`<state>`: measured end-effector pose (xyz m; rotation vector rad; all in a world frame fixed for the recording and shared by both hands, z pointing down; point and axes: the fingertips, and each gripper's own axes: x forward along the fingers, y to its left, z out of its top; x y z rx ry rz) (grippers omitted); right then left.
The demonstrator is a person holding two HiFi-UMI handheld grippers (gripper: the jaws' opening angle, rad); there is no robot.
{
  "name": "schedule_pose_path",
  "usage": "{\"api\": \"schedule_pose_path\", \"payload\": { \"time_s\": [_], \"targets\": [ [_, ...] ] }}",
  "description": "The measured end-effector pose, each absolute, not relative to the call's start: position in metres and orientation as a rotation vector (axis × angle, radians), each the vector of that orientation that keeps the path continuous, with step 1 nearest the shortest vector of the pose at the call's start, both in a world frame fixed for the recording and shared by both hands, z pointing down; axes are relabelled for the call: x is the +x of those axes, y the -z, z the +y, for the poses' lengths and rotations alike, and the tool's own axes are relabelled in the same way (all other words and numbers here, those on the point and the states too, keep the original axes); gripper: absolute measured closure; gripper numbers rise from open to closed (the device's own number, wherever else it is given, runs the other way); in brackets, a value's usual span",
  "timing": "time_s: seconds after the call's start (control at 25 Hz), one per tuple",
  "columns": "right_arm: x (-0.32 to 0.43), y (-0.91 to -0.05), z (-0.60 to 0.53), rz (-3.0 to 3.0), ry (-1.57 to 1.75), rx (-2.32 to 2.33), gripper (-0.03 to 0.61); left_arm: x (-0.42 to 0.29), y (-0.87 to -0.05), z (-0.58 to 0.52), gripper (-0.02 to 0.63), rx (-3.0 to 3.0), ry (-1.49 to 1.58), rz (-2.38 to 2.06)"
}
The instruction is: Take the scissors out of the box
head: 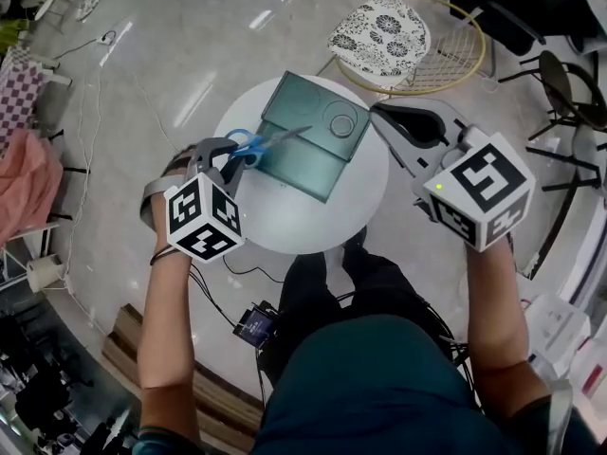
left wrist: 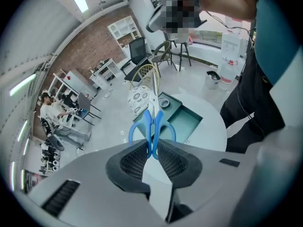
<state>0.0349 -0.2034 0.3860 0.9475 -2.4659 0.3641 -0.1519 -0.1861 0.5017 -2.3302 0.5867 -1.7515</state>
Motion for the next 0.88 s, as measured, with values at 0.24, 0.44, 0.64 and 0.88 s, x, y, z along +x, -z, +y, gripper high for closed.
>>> {"api": "schedule_pose_path", "payload": {
  "time_s": [0.24, 0.44, 0.64, 0.88],
  "targets": [
    [0.027, -0.344, -0.195, -2.501, -0.302, 0.922, 0.54, -0.16, -0.427, -0.178, 0.528, -2.342, 1.641, 0.763],
    [0.021, -0.309, -0.191, -2.537, -0.26, 0.905, 0.54, -0.166, -0.369, -0.17, 0.528, -2.339, 1.547, 0.886],
    [0.018, -0.279, -0.194, -2.565, -0.187, 0.89, 0.54, -0.173, -0.323, -0.164, 0.528, -2.354, 1.477, 1.014],
    [0.009, -0.244, -0.186, -2.618, -0.051, 0.854, 0.54, -0.179, -0.281, -0.143, 0.528, -2.344, 1.394, 1.136]
  ]
}}
